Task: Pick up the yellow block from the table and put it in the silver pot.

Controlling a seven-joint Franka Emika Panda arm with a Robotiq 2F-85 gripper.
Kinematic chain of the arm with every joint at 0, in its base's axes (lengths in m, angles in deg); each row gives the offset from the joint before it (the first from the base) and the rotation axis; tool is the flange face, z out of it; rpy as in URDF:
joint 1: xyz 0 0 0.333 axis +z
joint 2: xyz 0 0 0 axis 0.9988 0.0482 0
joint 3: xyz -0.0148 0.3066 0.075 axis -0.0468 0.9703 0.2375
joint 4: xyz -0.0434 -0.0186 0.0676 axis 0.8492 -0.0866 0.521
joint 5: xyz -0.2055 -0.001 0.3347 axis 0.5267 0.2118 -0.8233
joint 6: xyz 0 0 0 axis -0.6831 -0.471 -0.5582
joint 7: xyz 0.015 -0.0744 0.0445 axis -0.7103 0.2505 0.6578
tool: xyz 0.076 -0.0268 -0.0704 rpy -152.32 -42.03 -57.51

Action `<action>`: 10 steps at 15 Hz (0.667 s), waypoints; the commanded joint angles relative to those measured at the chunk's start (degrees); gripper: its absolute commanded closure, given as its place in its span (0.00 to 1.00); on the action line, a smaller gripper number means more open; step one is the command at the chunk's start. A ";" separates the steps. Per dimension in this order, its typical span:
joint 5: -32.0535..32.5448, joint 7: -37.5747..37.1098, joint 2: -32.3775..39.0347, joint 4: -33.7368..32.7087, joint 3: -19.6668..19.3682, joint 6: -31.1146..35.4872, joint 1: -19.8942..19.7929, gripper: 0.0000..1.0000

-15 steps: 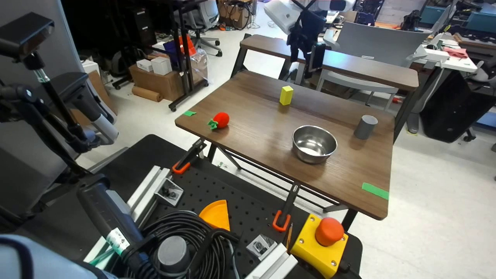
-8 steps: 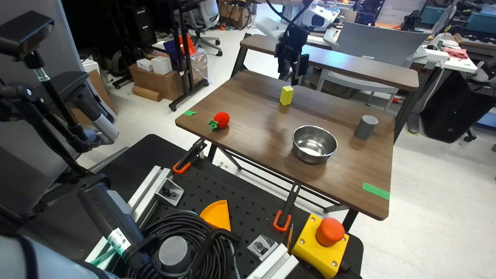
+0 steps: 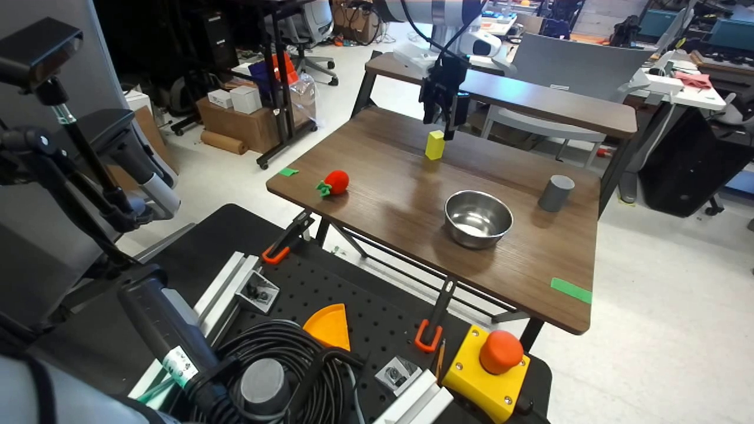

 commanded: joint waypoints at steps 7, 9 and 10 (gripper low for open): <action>-1.26 -0.23 9.18 -14.99 -1.35 -10.42 0.81 0.73; -1.53 -0.12 8.66 -15.06 -1.05 -10.54 0.72 0.88; -2.17 0.41 6.83 -13.05 -0.32 -9.39 0.55 0.92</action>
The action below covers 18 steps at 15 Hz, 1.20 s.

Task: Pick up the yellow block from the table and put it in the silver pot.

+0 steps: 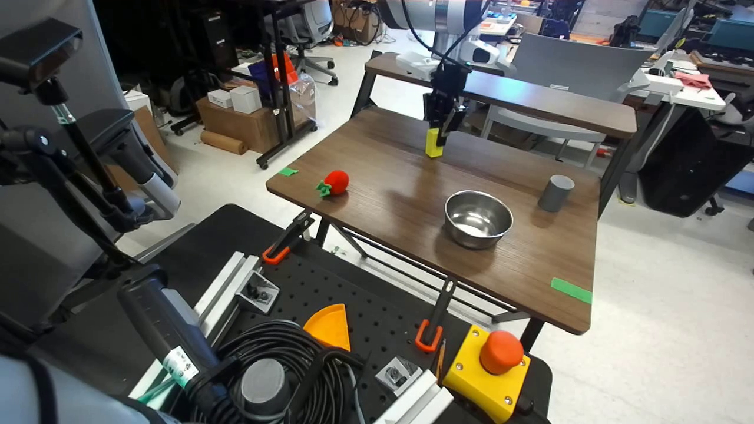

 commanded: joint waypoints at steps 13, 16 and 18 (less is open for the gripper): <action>-3.51 11.93 -32.65 35.68 0.03 5.97 -2.25 0.92; -1.33 18.89 -39.68 45.00 -1.71 5.36 -4.14 0.92; -0.24 23.46 -43.67 50.61 -2.59 6.00 -5.99 0.92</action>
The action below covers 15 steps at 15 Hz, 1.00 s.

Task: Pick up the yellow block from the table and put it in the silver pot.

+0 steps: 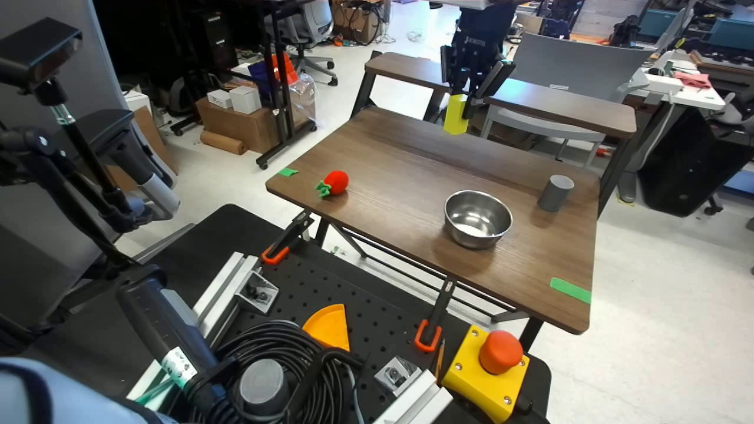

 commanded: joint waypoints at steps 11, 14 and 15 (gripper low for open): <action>0.21 11.94 -8.83 18.99 -3.38 11.99 -7.70 0.92; -1.48 10.09 -6.18 18.42 -3.35 15.15 -7.71 0.92; -2.03 9.51 -5.27 18.33 -3.34 16.13 -7.59 0.92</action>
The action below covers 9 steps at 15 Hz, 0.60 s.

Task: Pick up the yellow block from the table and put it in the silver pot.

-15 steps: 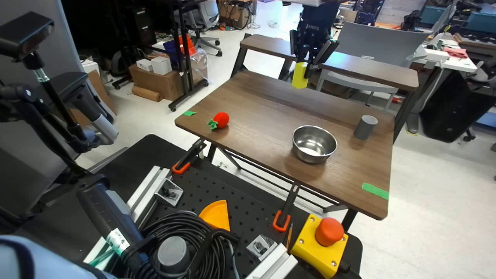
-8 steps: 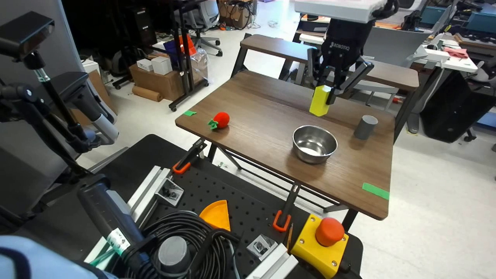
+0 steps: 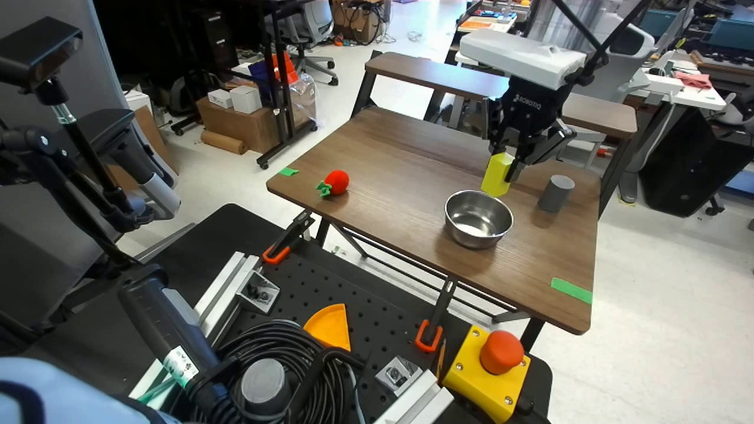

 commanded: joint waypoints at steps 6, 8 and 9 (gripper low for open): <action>-0.54 -8.17 8.35 -1.06 -2.03 9.09 1.72 0.92; 0.14 -9.97 10.04 -1.47 -2.86 9.65 2.62 0.92; 0.25 -10.33 10.69 -1.51 -3.01 9.65 3.05 0.92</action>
